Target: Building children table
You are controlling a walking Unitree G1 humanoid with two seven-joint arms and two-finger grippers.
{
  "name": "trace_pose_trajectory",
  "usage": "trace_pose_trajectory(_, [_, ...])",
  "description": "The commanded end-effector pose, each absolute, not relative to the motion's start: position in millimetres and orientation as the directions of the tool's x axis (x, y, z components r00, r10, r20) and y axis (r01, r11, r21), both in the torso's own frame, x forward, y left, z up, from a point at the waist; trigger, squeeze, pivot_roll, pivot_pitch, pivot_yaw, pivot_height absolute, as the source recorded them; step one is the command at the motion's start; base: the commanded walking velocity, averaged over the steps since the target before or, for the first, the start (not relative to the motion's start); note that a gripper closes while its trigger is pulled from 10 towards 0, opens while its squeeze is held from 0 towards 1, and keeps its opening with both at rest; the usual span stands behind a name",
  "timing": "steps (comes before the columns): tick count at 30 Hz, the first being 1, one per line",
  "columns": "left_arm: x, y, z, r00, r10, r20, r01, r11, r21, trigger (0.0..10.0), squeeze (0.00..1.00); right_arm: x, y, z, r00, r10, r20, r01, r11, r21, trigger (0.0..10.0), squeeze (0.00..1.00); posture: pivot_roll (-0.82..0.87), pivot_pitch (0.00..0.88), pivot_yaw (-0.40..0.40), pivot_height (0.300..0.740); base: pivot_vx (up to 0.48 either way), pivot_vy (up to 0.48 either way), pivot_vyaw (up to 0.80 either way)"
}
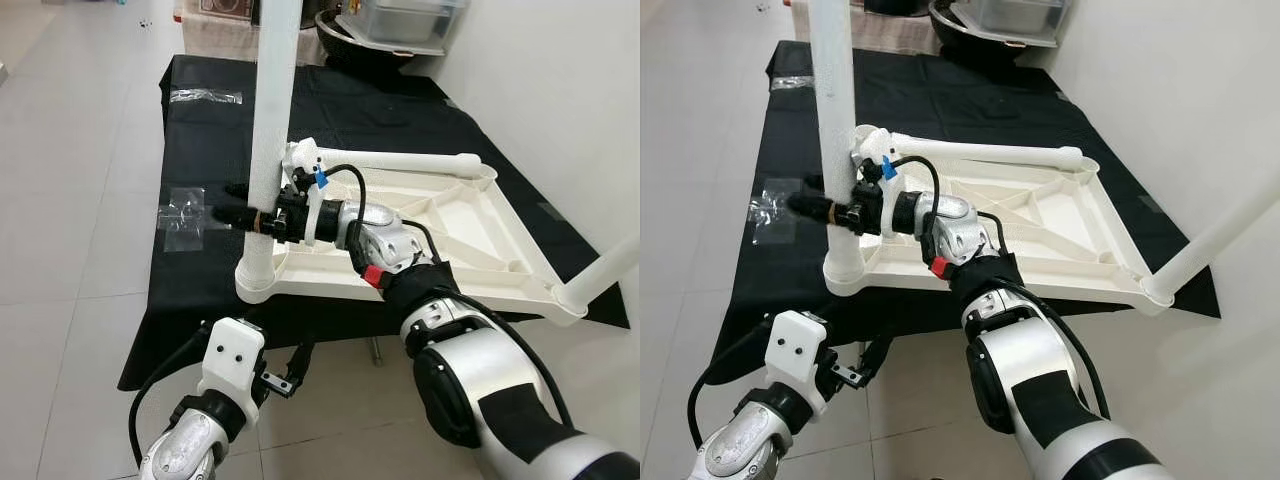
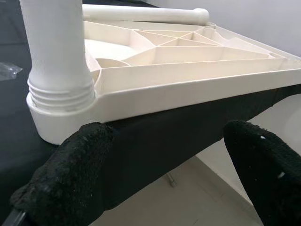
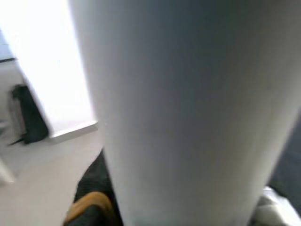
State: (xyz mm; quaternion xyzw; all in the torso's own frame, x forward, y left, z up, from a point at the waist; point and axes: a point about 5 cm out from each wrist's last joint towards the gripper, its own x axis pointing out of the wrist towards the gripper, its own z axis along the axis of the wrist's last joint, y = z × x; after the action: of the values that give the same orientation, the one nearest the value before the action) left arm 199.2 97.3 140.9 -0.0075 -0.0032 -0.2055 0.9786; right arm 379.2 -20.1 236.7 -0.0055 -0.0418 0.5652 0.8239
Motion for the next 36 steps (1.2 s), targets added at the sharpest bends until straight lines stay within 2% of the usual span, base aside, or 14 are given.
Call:
trace_pose_trajectory(1, [198,95,138,0.914,-0.405,-0.006,0.405,0.914,-0.017,10.0,0.0,388,-32,237,0.492,0.866,0.083,-0.866,0.497,-0.054,0.0,0.0,0.12,0.099,-0.19,0.74,0.0,0.0,0.0])
trace_pose_trajectory(7, [199,96,138,0.914,-0.407,-0.006,0.407,0.913,-0.014,10.0,0.0,408,-57,229,0.924,0.379,0.054,-0.383,0.919,0.094,0.0,0.0,0.12,0.095,-0.184,0.74,0.0,0.0,0.0])
trace_pose_trajectory(9, [199,96,138,0.914,-0.407,-0.006,0.406,0.914,-0.014,10.0,0.0,409,-58,229,0.935,0.352,0.049,-0.356,0.929,0.101,0.0,0.0,0.12,0.095,-0.184,0.74,0.0,0.0,0.0])
trace_pose_trajectory(12, [200,96,137,0.914,-0.407,-0.006,0.407,0.914,-0.009,10.0,0.0,402,-85,213,0.991,-0.131,-0.019,0.132,0.973,0.188,0.0,0.0,0.12,0.089,-0.181,0.74,0.0,0.0,0.0])
trace_pose_trajectory(17, [200,96,137,0.914,-0.406,-0.007,0.406,0.914,-0.006,10.0,0.0,393,-67,211,0.982,-0.184,-0.031,0.186,0.956,0.228,0.0,0.0,0.13,0.085,-0.18,0.74,0.0,0.0,0.0])
trace_pose_trajectory(19, [200,96,137,0.914,-0.405,-0.007,0.405,0.914,-0.005,10.0,0.0,391,-55,211,0.988,-0.15,-0.038,0.155,0.942,0.296,1.9,0.0,0.13,0.085,-0.18,0.74,0.0,0.0,0.0])
trace_pose_trajectory(20, [200,96,137,0.914,-0.405,-0.007,0.405,0.914,-0.005,10.0,0.0,391,-50,215,0.993,-0.117,-0.006,0.113,0.946,0.304,10.0,0.0,0.13,0.085,-0.181,0.74,0.0,0.0,0.0])
trace_pose_trajectory(23, [200,96,137,0.915,-0.404,-0.008,0.404,0.915,-0.006,10.0,0.0,390,-46,220,0.996,-0.083,0.035,0.069,0.952,0.298,10.0,0.0,0.13,0.085,-0.181,0.74,0.0,0.0,0.0])
trace_pose_trajectory(24, [200,96,137,0.915,-0.403,-0.008,0.403,0.915,-0.006,10.0,0.0,388,-43,225,0.995,-0.061,0.081,0.036,0.957,0.287,10.0,1.0,0.12,0.083,-0.181,0.74,0.0,0.0,0.0])
trace_pose_trajectory(27, [201,96,136,0.917,-0.399,-0.01,0.399,0.917,-0.007,10.0,0.0,384,-45,234,0.986,-0.054,0.156,0.013,0.967,0.255,10.0,1.0,0.12,0.081,-0.178,0.74,0.0,0.0,0.0])
trace_pose_trajectory(28, [201,97,136,0.918,-0.397,-0.012,0.396,0.918,-0.009,10.0,0.0,381,-47,235,0.982,-0.043,0.184,0.001,0.975,0.224,10.0,0.18,0.12,0.08,-0.179,0.74,0.0,0.0,0.0])
trace_pose_trajectory(30, [201,97,136,0.918,-0.395,-0.014,0.395,0.919,-0.01,10.0,0.0,379,-47,235,0.98,-0.029,0.197,-0.013,0.977,0.211,10.0,0.18,0.12,0.08,-0.179,0.74,0.0,0.0,0.0])
trace_pose_trajectory(31, [201,97,136,0.919,-0.394,-0.015,0.394,0.919,-0.011,10.0,0.0,376,-47,234,0.977,-0.012,0.211,-0.031,0.979,0.199,10.0,0.0,0.12,0.08,-0.179,0.74,0.0,0.0,0.0])
trace_pose_trajectory(36, [202,97,135,0.922,-0.388,-0.017,0.388,0.922,-0.012,10.0,0.0,365,-54,223,0.968,0.04,0.249,-0.08,0.985,0.153,10.0,0.0,0.12,0.077,-0.176,0.74,0.0,0.0,0.0])
